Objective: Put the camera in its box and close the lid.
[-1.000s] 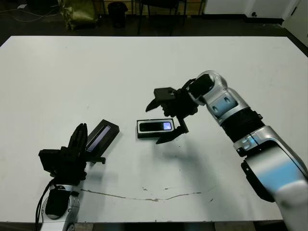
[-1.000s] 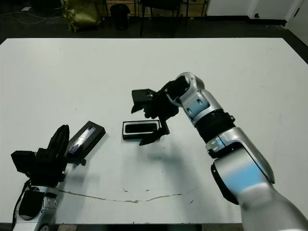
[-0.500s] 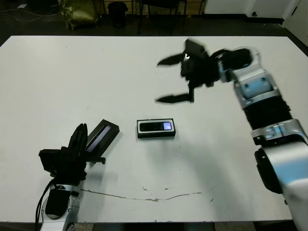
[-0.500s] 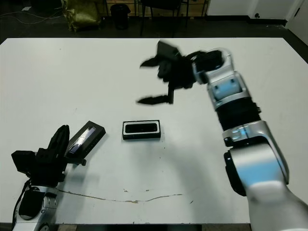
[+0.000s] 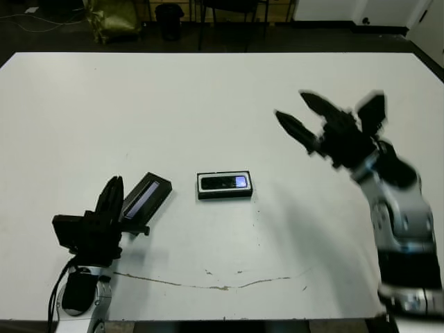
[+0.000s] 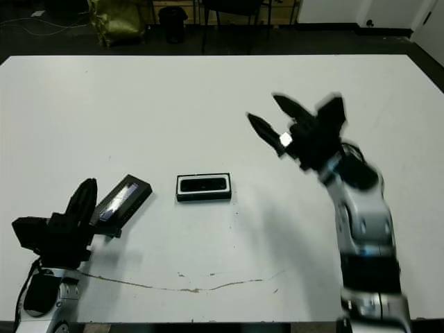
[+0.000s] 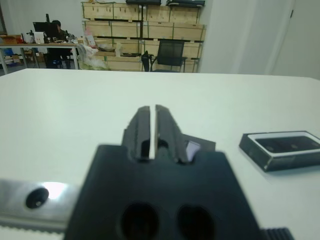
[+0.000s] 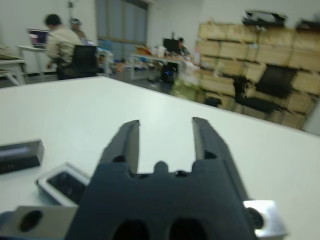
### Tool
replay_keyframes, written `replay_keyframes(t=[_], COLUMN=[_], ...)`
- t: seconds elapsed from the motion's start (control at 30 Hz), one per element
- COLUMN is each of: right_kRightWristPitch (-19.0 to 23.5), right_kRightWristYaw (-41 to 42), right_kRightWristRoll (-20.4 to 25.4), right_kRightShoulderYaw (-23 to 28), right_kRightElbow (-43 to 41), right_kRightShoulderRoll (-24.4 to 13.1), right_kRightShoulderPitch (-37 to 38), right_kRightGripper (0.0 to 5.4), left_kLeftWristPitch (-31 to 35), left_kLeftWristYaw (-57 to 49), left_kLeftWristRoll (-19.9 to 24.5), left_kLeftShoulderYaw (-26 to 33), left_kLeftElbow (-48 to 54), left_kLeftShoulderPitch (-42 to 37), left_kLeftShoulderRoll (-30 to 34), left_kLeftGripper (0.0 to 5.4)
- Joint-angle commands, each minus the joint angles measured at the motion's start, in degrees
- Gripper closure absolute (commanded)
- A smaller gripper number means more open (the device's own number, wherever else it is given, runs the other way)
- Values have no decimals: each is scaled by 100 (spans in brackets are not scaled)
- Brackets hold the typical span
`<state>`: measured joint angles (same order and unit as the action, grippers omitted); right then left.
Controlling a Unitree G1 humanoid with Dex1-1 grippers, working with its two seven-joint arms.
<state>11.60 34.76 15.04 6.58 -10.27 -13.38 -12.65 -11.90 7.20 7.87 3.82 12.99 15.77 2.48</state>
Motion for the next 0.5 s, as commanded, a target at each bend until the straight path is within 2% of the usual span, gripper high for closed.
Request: replay_keyframes(t=[0.03, 0.23, 0.4, 0.5], right_kRightWristPitch=[-187, -11, 19, 4], right_kRightWristYaw=[-187, -1161, -1536, -1695], right_kRightWristRoll=[12, -286, -254, -383], right_kRightShoulderYaw=[-18, -327, -522, -629], right_kRightElbow=[-309, -971, -1192, -1218], right_kRightShoulderRoll=[33, 410, 612, 607], right_kRightShoulderPitch=[802, 1815, 2146, 2231], right_kRightGripper=[403, 538, 538, 538], left_kLeftWristPitch=[103, 284, 727, 1716], left_kLeftWristYaw=[46, 96, 285, 375], left_kLeftWristRoll=[-17, -2, 183, 552], left_kLeftShoulderYaw=[37, 49, 122, 289], left_kLeftElbow=[45, 340, 995, 1890], left_kLeftShoulderPitch=[63, 136, 352, 594], left_kLeftShoulderRoll=[107, 183, 453, 781], left_kLeftGripper=[540, 540, 540, 540])
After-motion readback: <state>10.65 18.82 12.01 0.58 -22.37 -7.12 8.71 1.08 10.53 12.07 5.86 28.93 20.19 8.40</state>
